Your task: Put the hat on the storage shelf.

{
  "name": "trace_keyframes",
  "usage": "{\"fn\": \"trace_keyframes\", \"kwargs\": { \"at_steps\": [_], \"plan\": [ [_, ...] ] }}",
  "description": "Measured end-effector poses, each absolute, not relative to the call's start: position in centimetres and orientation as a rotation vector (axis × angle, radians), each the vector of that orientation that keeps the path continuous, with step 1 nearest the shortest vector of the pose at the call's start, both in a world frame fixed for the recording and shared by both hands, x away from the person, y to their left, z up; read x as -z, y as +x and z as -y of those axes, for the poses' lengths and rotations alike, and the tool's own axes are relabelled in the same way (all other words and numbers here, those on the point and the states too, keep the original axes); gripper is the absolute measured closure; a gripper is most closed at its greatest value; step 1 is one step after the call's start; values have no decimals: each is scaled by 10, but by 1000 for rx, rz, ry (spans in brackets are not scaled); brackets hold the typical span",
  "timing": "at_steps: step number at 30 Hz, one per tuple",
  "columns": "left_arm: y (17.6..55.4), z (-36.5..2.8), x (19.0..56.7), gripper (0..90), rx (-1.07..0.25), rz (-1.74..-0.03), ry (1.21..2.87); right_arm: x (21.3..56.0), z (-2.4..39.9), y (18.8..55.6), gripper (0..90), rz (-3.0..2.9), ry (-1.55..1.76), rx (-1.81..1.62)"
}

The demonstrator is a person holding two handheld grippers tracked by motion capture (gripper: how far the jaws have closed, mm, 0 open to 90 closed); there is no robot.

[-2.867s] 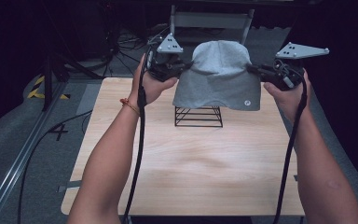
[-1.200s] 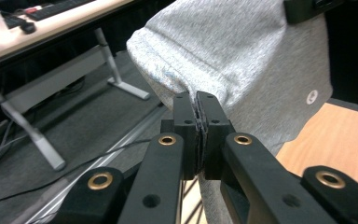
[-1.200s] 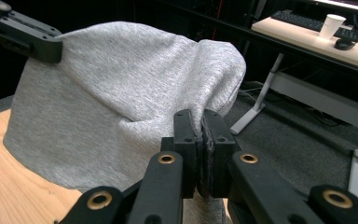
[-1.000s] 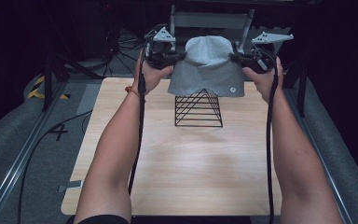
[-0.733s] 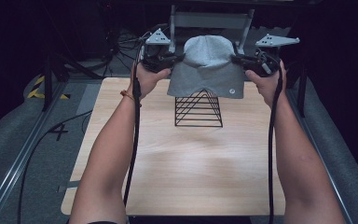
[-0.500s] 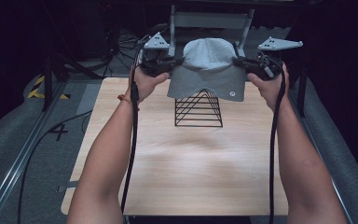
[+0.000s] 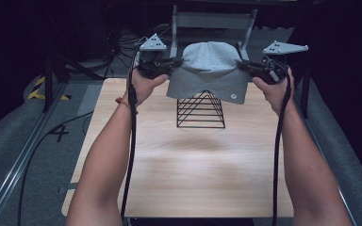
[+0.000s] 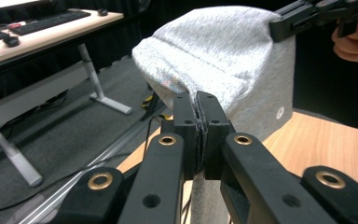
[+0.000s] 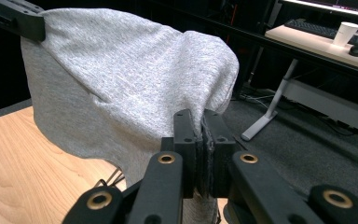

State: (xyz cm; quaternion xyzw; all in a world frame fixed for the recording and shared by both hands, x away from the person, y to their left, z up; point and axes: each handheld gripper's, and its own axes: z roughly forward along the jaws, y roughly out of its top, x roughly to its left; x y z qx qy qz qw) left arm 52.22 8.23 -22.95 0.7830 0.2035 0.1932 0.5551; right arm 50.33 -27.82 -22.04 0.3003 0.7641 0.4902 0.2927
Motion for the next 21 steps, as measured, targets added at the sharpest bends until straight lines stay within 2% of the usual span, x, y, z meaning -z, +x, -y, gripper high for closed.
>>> {"fn": "trace_keyframes", "kwargs": {
  "at_steps": [12,21],
  "plan": [
    [514,-83,246,879,-425,-479,1868,226,279,495,861,-2051,793,-1288],
    [529,-78,282,879,-401,-530,1918,254,275,508,859,-2098,824,-1219]
  ]
}}
